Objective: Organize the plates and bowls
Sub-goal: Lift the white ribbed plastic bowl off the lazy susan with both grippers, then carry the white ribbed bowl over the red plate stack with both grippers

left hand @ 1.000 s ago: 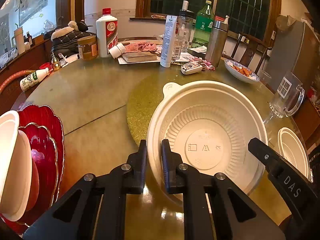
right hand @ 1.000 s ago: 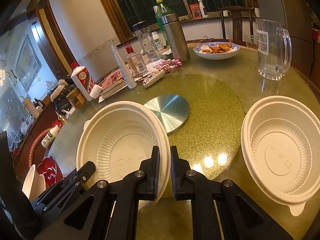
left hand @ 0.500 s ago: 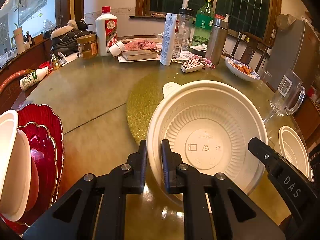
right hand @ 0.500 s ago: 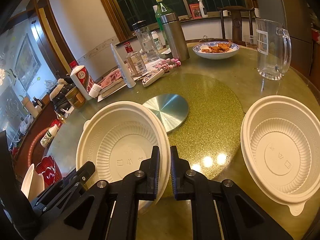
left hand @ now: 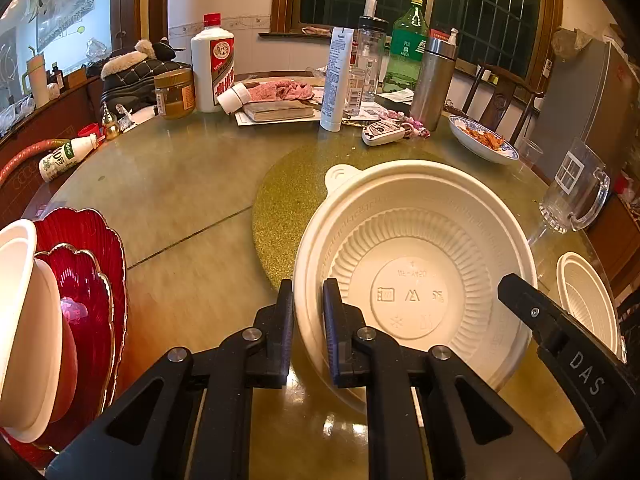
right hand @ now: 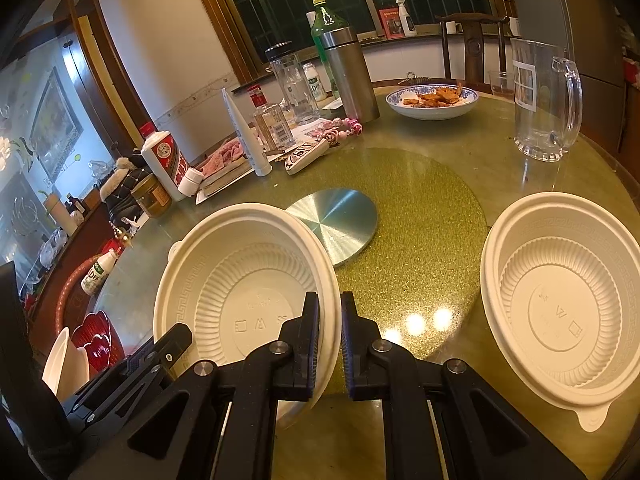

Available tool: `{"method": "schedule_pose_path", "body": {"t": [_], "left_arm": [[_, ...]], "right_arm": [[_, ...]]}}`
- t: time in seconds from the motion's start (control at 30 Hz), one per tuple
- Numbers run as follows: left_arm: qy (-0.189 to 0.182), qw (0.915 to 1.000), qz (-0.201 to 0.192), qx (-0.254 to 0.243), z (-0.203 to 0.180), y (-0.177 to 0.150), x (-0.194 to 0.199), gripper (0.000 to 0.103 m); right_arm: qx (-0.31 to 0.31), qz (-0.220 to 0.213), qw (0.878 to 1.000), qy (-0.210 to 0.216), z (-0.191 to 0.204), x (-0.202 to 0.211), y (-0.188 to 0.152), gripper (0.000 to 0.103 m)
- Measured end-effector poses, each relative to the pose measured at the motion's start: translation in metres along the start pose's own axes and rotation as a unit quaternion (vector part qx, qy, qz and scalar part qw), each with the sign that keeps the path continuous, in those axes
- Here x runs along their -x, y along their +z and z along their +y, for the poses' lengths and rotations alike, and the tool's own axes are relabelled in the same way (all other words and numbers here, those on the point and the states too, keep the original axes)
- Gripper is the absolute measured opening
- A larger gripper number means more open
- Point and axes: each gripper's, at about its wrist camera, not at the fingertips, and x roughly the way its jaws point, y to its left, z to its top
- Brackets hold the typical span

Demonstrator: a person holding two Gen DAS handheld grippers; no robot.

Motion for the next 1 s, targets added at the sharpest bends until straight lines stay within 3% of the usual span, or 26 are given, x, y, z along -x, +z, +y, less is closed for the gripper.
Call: {"method": "schedule_pose_path", "body": {"t": [0.8,1.0], "left_arm": [[-0.009,0.9998,-0.018,0.005,0.002,-0.001,0.009,0.012],[0.004,0.9995,-0.031,0.001,-0.001,0.001,0.012,0.012]], "right_arm": [[0.004,-0.018,1.0,0.001,0.003,0.01,0.0,0.01],[0.006,-0.022,1.0,0.001,0.004,0.01,0.001,0.01]]}}
